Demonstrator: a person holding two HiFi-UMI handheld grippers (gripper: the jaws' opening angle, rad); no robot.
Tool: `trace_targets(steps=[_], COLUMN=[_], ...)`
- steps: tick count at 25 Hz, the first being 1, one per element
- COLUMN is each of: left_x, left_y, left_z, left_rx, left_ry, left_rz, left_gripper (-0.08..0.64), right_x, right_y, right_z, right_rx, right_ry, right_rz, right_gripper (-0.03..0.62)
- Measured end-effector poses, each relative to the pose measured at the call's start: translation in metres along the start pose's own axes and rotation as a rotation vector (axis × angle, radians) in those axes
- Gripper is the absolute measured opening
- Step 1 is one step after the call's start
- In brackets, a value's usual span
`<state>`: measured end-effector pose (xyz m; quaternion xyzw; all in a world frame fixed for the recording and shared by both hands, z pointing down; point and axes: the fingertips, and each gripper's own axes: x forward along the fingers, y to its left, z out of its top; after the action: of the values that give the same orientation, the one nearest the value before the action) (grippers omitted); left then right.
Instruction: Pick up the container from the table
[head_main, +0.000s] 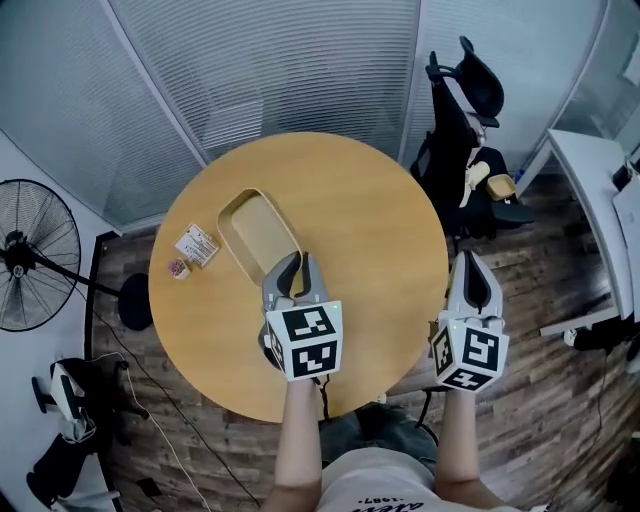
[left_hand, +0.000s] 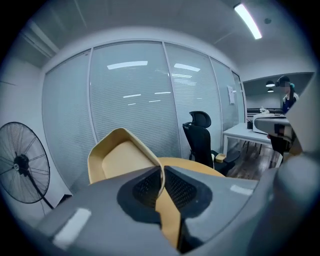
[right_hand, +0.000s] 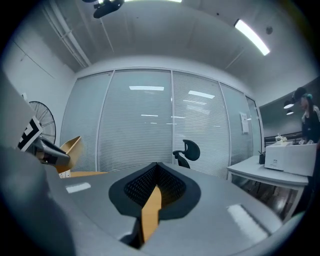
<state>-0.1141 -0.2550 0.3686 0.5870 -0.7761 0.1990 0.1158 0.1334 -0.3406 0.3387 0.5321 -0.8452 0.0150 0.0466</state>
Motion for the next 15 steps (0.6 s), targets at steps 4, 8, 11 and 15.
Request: trace_targets(steps=[4, 8, 11, 15], left_x=[-0.021, -0.041, -0.052, -0.064], left_y=[0.011, 0.021, 0.025, 0.032], left_z=[0.02, 0.034, 0.043, 0.053], left_rx=[-0.02, -0.032, -0.042, -0.045], left_ry=[-0.065, -0.122, -0.166, -0.212], left_rz=[0.024, 0.057, 0.071, 0.09], left_gripper=[0.026, 0.026, 0.026, 0.026], right_x=[-0.001, -0.006, -0.007, -0.009], right_y=[0.008, 0.015, 0.018, 0.025], right_z=[0.016, 0.031, 0.041, 0.052], right_rx=[-0.001, -0.011, -0.012, -0.012], right_ry=[-0.034, -0.067, -0.091, -0.116], right_rz=[0.027, 0.051, 0.065, 0.084], right_gripper=[0.029, 0.029, 0.028, 0.029])
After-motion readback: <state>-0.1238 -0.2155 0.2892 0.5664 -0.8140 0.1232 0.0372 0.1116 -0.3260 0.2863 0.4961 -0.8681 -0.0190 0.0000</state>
